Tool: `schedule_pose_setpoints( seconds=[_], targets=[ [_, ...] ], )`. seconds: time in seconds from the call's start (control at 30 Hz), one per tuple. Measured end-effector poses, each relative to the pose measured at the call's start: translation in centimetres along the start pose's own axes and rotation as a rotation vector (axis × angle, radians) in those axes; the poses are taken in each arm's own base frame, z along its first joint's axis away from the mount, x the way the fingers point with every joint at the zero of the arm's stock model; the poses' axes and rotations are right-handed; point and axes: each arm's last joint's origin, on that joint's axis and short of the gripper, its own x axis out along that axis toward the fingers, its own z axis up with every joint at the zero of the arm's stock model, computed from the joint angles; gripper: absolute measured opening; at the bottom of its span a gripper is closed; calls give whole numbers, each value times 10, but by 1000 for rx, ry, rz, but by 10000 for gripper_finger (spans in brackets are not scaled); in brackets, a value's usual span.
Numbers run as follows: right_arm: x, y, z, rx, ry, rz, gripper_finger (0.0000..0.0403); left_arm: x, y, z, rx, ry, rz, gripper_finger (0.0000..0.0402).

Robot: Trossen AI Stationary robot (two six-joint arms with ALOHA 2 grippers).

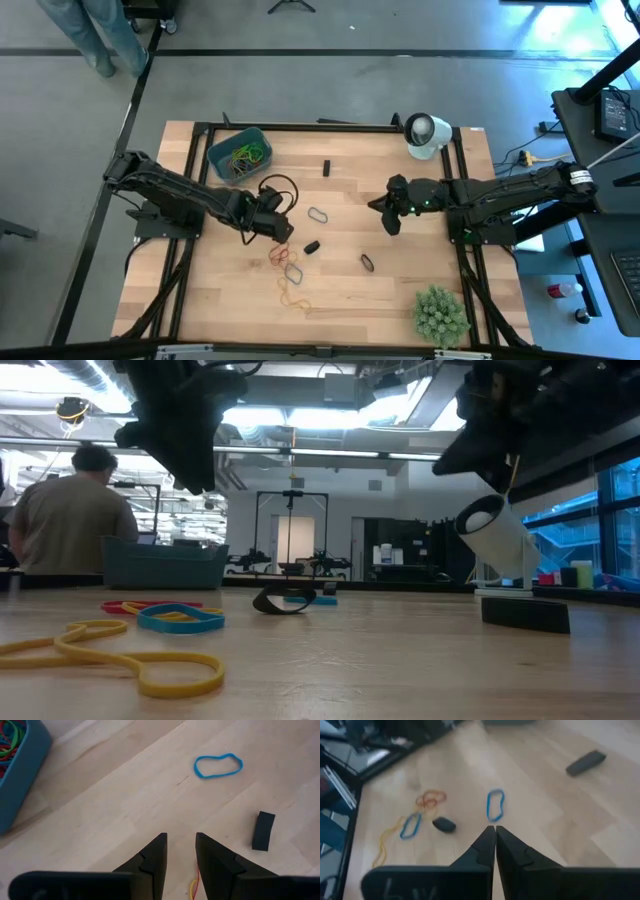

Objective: Pick and place rubber bands into bin
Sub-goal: Put the red rubber band into the bin

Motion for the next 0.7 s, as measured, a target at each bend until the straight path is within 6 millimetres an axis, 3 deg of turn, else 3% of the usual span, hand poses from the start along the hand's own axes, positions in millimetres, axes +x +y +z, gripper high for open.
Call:
schedule_pose_setpoints(
  seconds=[0.47, 0.7],
  targets=[
    [1, -3, 4, -27, -26, -9, 19, 1, -1, 0, 7, 6, -5, 97],
    [1, -5, 2, -9, -2, -23, 19, 27, -25, -9, 101, 85, -83, 97]
  ],
)
